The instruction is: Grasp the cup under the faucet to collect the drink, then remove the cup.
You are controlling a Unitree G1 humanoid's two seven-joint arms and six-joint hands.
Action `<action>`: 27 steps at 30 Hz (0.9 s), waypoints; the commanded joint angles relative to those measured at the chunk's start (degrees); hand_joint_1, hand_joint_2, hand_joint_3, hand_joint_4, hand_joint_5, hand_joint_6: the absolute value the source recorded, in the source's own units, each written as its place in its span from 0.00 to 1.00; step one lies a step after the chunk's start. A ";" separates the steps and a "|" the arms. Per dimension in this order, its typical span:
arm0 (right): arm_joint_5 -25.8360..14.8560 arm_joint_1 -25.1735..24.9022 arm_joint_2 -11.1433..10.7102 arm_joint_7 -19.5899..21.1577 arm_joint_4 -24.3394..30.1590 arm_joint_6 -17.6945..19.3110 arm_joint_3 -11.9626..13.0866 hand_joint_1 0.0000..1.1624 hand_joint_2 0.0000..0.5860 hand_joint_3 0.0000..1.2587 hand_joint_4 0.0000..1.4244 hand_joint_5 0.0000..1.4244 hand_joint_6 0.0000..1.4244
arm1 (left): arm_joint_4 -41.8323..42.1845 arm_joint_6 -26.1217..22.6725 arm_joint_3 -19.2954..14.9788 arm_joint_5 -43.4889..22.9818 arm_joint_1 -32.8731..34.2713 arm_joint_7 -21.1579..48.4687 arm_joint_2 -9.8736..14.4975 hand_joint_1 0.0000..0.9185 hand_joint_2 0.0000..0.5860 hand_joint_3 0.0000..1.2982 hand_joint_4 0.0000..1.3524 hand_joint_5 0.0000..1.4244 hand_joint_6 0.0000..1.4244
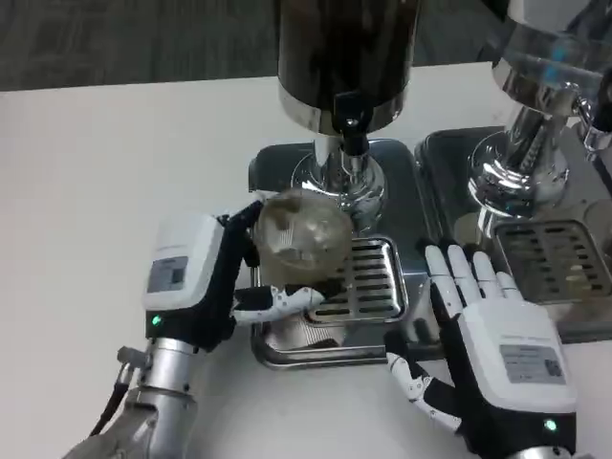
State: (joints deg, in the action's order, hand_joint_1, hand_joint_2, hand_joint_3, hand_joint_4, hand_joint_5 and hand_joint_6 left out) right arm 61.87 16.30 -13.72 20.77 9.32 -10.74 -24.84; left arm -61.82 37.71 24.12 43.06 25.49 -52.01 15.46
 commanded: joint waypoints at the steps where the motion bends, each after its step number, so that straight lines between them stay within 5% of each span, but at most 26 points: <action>1: 0.27 0.58 0.14 0.83 0.76 -0.11 0.15 0.32 0.74 0.02 0.00 0.00 0.05 | -2.23 -0.53 0.65 -0.68 3.30 0.76 -2.22 0.62 0.07 0.40 0.50 0.65 0.79; 9: 0.55 1.01 0.49 1.02 1.24 -0.61 0.22 0.32 0.74 0.02 0.00 0.00 0.06 | -4.69 -2.25 1.80 -1.03 5.55 3.22 -5.12 0.63 0.07 0.41 0.51 0.65 0.79; 22: 0.55 1.78 1.09 1.20 1.54 -0.86 0.71 0.32 0.74 0.02 0.00 0.00 0.07 | -5.89 -5.83 2.25 -2.83 5.17 6.80 -6.03 0.60 0.07 0.37 0.48 0.62 0.72; 27: 0.52 1.80 1.16 1.02 1.53 -0.86 0.82 0.32 0.75 0.02 0.00 0.00 0.07 | -5.76 -5.99 2.81 -2.95 5.12 8.13 -5.65 0.40 0.08 0.25 0.37 0.52 0.54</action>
State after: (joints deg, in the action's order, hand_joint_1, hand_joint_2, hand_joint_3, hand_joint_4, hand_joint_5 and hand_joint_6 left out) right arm 62.18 18.00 -12.48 21.19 9.81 -11.47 -24.31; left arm -66.79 32.39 25.95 39.54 30.81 -45.50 9.50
